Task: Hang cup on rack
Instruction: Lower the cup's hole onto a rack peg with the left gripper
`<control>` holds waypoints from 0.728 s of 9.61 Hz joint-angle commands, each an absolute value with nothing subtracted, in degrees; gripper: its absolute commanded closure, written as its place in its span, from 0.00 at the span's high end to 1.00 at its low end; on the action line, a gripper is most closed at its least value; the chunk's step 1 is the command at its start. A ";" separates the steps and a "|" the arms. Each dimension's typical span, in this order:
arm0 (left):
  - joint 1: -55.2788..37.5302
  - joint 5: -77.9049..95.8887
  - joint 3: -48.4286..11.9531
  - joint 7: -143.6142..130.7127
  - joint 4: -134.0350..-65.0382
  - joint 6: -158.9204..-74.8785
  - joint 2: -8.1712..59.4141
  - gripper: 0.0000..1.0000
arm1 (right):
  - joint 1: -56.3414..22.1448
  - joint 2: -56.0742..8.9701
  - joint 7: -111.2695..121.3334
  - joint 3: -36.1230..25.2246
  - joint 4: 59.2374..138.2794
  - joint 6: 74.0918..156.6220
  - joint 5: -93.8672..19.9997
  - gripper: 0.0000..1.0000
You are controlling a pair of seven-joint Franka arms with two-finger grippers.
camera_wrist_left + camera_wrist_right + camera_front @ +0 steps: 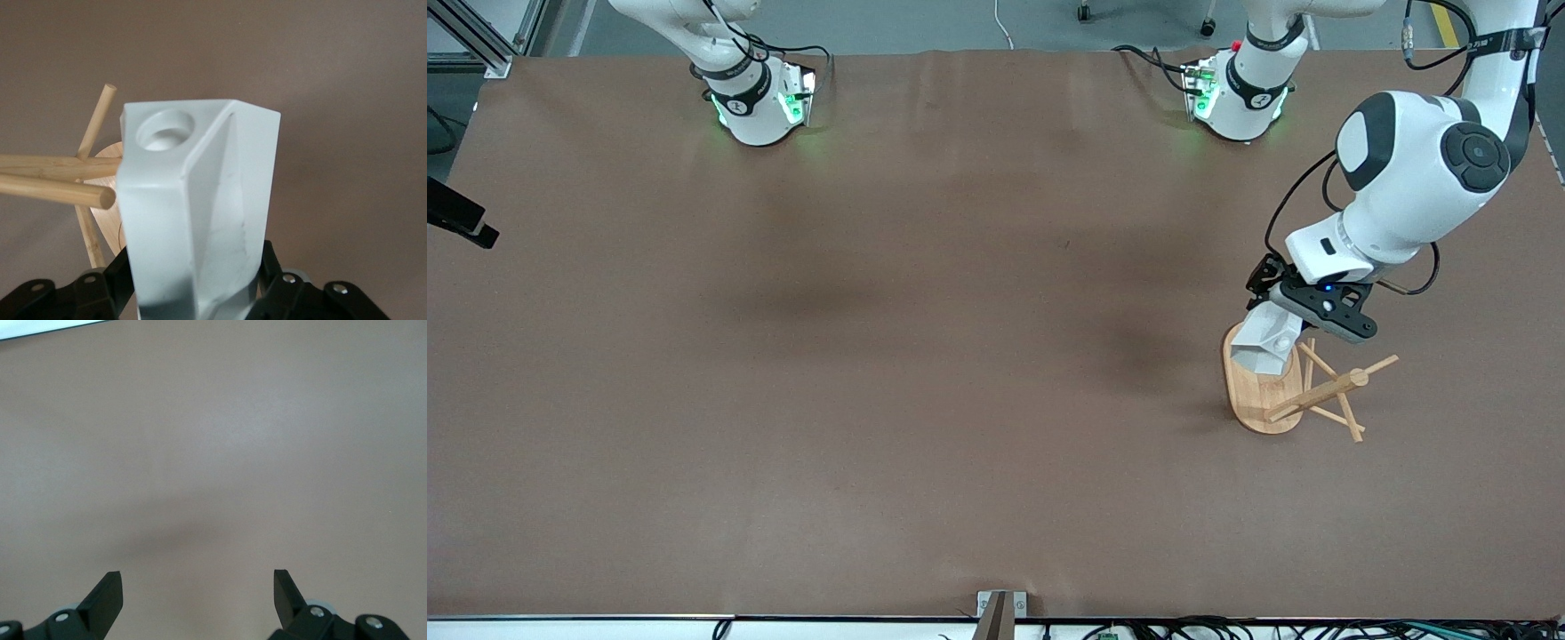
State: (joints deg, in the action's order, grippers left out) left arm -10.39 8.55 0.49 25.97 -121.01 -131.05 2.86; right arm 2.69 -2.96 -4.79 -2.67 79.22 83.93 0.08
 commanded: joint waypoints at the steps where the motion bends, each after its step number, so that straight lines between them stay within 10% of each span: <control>1: -10.81 10.02 0.97 27.77 -119.89 -133.32 6.67 0.08 | 3.16 -2.37 -4.31 -2.55 79.98 83.58 -0.62 1.00; 7: -10.90 10.02 2.90 30.05 -119.01 -133.33 7.03 0.08 | 3.25 -2.37 -4.31 -2.64 80.07 83.58 -0.62 1.00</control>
